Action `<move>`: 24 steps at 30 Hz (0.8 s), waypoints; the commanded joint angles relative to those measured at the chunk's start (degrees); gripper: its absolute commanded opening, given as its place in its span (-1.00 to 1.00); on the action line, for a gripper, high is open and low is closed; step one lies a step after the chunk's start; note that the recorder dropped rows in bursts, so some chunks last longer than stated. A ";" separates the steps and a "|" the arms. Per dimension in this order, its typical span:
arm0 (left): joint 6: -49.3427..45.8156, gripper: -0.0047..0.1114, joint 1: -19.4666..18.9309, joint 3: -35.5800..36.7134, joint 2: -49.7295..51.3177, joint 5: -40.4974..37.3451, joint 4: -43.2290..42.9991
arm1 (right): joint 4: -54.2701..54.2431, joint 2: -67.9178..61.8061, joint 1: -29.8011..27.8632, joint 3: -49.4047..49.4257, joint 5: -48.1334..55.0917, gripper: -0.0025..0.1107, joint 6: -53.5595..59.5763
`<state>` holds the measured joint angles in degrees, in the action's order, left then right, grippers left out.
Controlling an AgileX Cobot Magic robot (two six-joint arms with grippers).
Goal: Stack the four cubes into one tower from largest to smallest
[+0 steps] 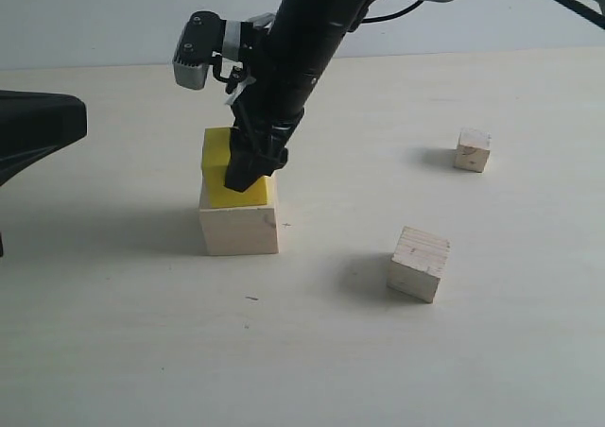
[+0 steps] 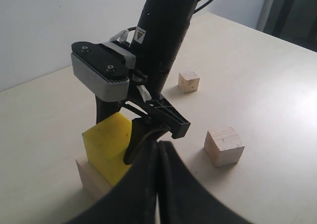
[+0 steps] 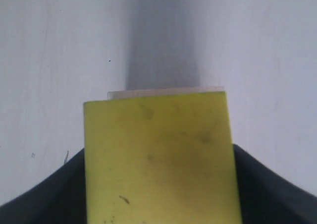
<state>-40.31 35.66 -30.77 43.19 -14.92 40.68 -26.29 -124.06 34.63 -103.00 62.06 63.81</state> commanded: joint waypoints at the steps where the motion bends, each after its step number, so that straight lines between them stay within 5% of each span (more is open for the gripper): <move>1: 0.04 -0.92 0.31 0.06 -0.52 0.26 -0.52 | -0.42 -0.16 0.00 -0.27 -0.01 0.37 0.14; 24: 0.04 -0.92 0.31 0.06 -0.52 0.26 -1.12 | -2.13 -0.16 0.00 -0.27 -3.53 0.42 -4.04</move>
<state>-40.31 35.66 -30.77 43.19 -14.92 39.74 -27.58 -124.21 34.63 -103.00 59.99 61.13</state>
